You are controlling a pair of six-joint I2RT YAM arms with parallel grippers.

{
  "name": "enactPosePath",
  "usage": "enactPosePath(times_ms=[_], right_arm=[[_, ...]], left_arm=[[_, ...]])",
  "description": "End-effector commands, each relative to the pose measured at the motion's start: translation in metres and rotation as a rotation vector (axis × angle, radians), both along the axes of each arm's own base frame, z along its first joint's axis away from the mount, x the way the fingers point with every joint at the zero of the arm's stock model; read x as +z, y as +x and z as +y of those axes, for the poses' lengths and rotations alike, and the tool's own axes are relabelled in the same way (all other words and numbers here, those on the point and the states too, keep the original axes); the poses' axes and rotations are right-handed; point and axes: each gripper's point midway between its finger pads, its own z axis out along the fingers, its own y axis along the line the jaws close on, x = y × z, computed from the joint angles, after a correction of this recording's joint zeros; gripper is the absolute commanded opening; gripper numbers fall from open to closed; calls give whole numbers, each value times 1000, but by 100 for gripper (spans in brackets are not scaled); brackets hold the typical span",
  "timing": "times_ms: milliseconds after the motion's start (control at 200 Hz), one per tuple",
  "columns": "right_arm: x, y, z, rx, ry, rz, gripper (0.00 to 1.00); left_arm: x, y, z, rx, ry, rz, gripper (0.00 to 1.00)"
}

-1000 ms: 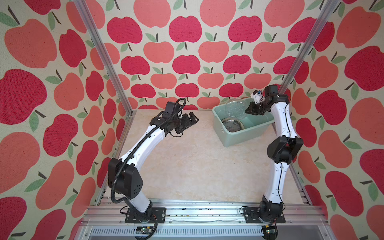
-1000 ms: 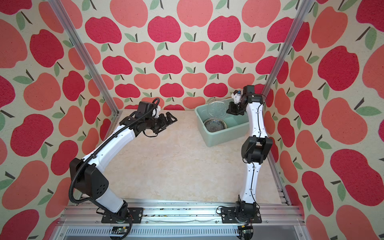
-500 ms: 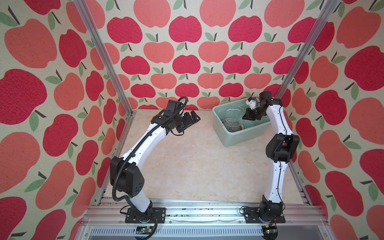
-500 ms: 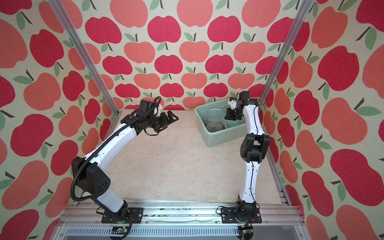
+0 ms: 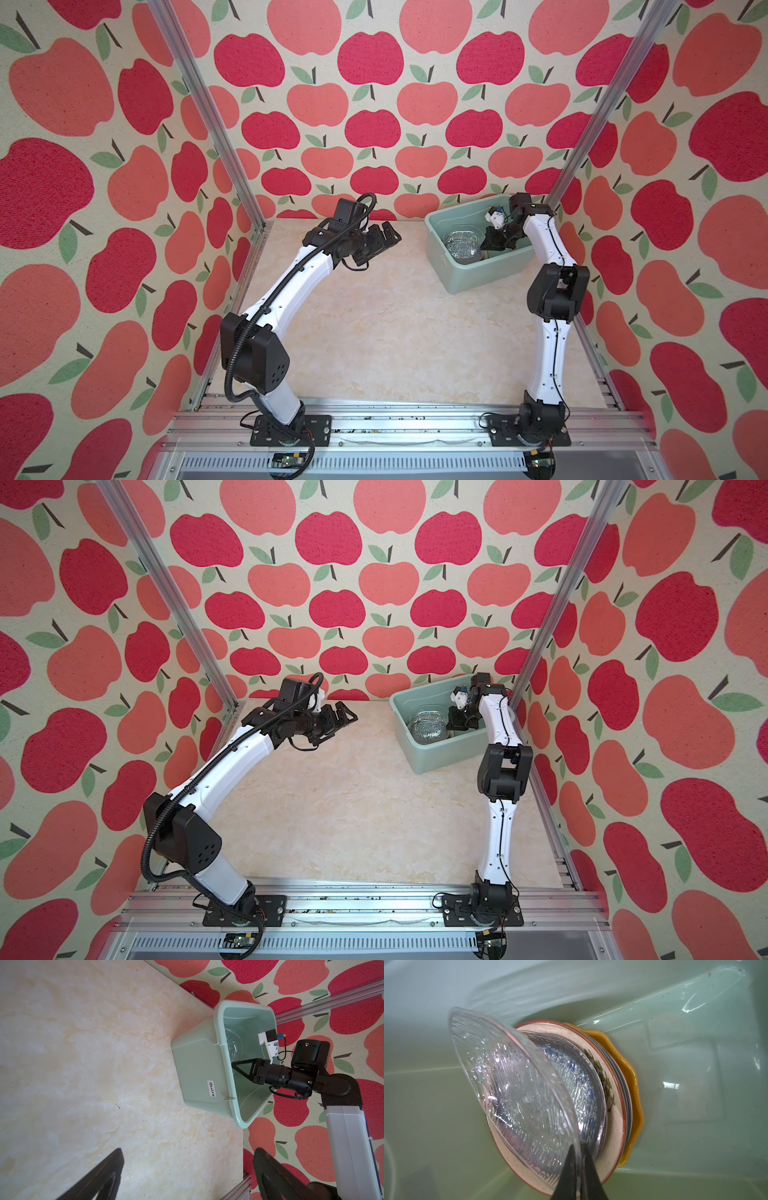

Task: Place the plates into the plastic bin on the countertop
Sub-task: 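Lower the clear glass plate into the bin against the other plates with right gripper, then open the right gripper and raise it out of the bin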

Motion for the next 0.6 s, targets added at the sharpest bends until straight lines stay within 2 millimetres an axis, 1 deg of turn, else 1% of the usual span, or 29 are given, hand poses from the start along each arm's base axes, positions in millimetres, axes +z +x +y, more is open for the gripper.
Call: enactPosePath(times_ms=[0,65,255,330,385,440,485,595], right_arm=[[-14,4,0,12,-23,4,11],[-14,4,-2,10,-30,4,14],[-10,5,-2,11,-41,-7,16],[-2,5,-2,10,-39,-17,17],[8,5,0,12,-43,-35,20],[21,5,1,9,-50,-59,27],[35,4,1,9,-54,-89,30],[71,1,1,0,-75,-162,43]], left_arm=[[-3,3,1,-1,29,4,99],[-2,3,1,0,30,3,99],[-1,1,4,6,38,0,99],[1,0,6,8,44,-3,99],[4,-2,8,10,50,-13,99],[8,-4,12,15,62,-24,99],[12,-6,16,19,71,-38,99],[26,-14,27,33,103,-76,99]])
